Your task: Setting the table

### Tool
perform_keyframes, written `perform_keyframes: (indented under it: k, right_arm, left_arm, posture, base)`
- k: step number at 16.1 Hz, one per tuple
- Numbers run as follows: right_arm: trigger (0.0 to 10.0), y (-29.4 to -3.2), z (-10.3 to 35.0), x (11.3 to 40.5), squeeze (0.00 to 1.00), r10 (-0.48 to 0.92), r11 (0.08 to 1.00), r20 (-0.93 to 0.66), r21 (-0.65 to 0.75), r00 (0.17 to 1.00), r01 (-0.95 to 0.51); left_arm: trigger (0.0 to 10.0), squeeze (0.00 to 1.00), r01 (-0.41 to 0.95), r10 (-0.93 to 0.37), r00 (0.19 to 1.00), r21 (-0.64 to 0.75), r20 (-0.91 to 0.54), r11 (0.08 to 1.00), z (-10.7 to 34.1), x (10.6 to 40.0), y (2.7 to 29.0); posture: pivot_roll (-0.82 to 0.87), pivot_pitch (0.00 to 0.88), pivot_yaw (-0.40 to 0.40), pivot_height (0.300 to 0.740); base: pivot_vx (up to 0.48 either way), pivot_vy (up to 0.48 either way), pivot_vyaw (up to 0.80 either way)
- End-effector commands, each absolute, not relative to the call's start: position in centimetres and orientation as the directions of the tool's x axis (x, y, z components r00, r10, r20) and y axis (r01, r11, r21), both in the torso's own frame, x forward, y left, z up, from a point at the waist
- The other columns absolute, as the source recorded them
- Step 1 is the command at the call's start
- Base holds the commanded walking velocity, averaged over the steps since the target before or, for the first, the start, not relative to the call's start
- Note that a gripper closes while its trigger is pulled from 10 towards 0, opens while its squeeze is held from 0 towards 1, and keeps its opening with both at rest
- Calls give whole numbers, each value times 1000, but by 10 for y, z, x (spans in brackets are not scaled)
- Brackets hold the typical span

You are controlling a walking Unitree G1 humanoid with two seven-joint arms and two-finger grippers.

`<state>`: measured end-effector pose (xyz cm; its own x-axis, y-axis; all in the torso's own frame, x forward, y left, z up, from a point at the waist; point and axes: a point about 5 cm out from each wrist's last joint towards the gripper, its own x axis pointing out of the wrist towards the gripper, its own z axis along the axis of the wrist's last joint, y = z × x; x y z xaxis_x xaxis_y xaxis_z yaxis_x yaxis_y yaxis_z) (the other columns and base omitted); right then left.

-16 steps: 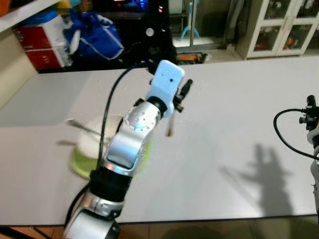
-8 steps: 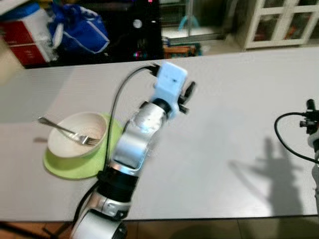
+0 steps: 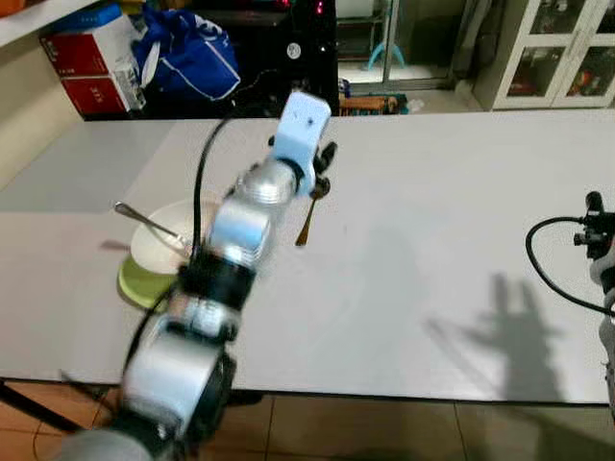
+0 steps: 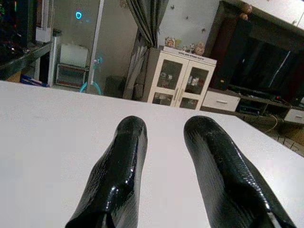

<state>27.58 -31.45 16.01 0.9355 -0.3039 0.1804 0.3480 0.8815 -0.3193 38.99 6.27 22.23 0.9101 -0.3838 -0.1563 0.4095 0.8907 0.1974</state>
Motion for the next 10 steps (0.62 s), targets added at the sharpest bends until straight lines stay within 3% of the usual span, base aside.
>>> perform_keyframes:
  k: [1,10]
  right_arm:
    - [10000,-309,161,280,0,-291,891,177,-307,940,334]
    - [10000,-311,159,277,0,-283,892,162,-319,945,322]
  left_arm:
    - [10000,0,388,-354,915,186,-193,903,219,401,73]
    - [10000,0,229,-173,943,177,-285,957,198,417,107]
  posture:
    - [-153,0,91,740]
    - [-174,0,87,740]
  base:
    - [0,0,0]
    - [0,0,0]
